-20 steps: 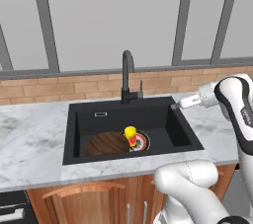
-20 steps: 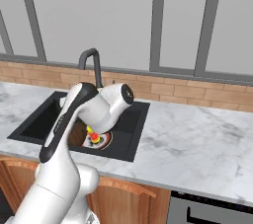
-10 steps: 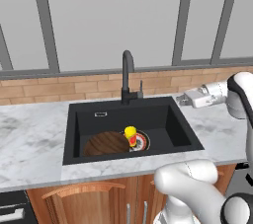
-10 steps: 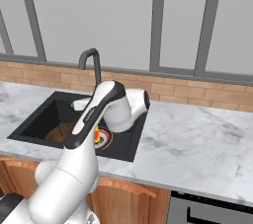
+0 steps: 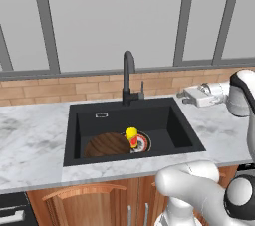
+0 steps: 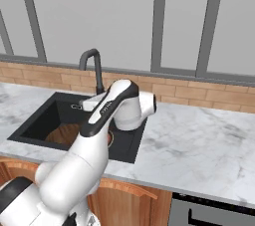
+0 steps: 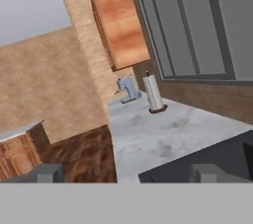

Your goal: Pick the cup and bowl and place them in the sink. Then turn on the water.

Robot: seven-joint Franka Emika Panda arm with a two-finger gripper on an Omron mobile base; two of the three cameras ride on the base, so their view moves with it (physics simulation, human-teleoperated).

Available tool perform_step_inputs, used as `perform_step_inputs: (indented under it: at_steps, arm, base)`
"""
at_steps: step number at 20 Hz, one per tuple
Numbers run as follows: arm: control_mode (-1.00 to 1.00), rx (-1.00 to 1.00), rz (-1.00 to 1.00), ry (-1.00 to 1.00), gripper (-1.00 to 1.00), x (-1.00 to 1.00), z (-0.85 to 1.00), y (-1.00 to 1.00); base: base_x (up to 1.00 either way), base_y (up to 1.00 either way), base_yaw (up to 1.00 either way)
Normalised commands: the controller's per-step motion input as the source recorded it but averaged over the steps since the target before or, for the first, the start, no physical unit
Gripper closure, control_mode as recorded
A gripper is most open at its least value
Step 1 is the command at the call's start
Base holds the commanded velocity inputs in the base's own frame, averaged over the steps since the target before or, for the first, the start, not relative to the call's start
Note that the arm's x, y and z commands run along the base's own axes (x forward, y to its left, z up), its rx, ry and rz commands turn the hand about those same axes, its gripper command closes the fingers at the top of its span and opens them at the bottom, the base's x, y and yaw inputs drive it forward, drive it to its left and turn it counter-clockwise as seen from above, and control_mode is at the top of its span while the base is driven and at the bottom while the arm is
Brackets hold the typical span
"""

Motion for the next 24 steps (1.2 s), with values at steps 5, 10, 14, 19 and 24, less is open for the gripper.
perform_step_inputs:
  at_steps: [5,10,14,19,24]
  arm:
    - [-1.00,-0.03,0.00,-0.08,-1.00,0.18,0.01,0.01]
    - [-1.00,-0.17,0.00,-0.02,-1.00,0.18,0.03,0.00]
    - [-1.00,-0.18,-0.01,0.00,-1.00,0.17,0.00,0.00]
    - [-1.00,-0.02,0.00,-0.01,-1.00,0.16,-0.02,0.00]
    - [-1.00,0.00,0.00,-0.02,-1.00,0.18,-0.04,0.00]
  base:
    - [0.00,0.00,0.00]
    - [0.00,0.00,0.00]
    - [0.00,0.00,0.00]
    - [0.00,0.00,0.00]
    - [0.00,0.00,0.00]
